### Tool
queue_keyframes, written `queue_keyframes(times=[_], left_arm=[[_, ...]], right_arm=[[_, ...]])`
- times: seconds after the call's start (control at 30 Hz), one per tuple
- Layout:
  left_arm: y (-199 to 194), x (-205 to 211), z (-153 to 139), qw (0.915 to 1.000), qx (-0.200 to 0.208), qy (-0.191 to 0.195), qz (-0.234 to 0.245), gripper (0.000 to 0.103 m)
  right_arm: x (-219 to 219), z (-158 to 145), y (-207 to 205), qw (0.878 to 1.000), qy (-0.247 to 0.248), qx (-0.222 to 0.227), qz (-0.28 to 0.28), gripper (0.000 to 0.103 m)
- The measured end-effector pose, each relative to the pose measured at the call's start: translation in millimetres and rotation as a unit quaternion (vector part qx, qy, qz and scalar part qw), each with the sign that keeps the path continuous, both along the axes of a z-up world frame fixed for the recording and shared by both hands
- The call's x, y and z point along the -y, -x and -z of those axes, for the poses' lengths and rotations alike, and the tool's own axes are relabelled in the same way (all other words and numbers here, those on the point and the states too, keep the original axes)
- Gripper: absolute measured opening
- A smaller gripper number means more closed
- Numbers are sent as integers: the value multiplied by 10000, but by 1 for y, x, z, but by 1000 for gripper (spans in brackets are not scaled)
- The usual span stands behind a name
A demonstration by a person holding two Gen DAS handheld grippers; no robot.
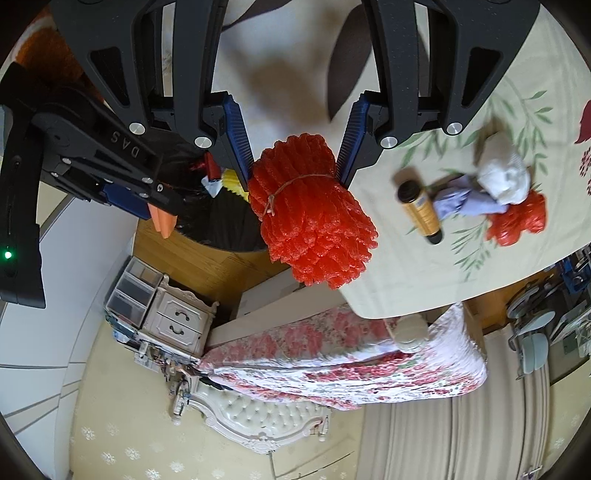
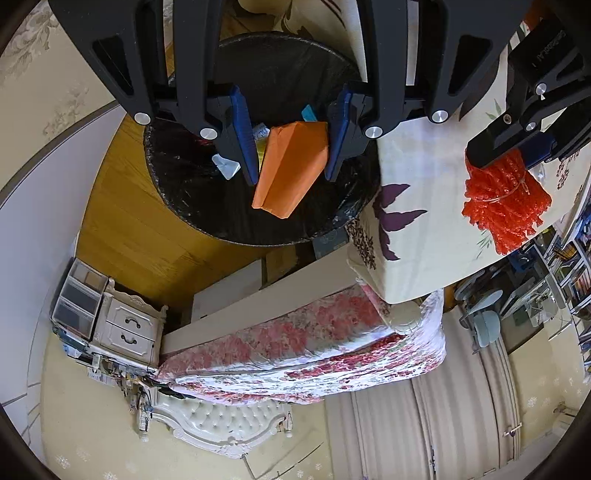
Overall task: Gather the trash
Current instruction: 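Carry the orange net bag and orange cloth in both tools over the bin, then open both tools over the bin, dropping the net bag and cloth inside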
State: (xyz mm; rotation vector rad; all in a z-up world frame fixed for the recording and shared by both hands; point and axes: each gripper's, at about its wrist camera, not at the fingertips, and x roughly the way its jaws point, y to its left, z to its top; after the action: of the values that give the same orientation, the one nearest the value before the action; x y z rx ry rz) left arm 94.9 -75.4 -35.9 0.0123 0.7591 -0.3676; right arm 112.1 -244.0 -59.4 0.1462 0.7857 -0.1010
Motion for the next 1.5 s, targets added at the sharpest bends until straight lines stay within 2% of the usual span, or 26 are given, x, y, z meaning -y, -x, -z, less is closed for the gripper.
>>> queue_keyframes(times=[0.57, 1.0, 1.17, 1.27, 1.37, 1.5], left_arm=[[-31, 60, 25, 9989, -131, -360, 259, 44], [-45, 83, 26, 9979, -31, -533, 356, 46], [-48, 82, 29, 9982, -90, -503, 316, 56], [-49, 80, 30, 9983, -127, -488, 297, 59], [-49, 77, 30, 9986, -136, -433, 257, 66], [-49, 75, 29, 9988, -131, -422, 232, 71]], right_arm=[[44, 17, -8, 9990, -26, -90, 433, 37], [56, 24, -14, 9983, -69, -147, 558, 38], [56, 25, -12, 9980, -47, -127, 617, 40], [59, 26, -11, 9977, -71, -120, 670, 49], [61, 26, -10, 9973, -71, -140, 717, 49], [62, 25, -8, 9968, -64, -136, 788, 52]])
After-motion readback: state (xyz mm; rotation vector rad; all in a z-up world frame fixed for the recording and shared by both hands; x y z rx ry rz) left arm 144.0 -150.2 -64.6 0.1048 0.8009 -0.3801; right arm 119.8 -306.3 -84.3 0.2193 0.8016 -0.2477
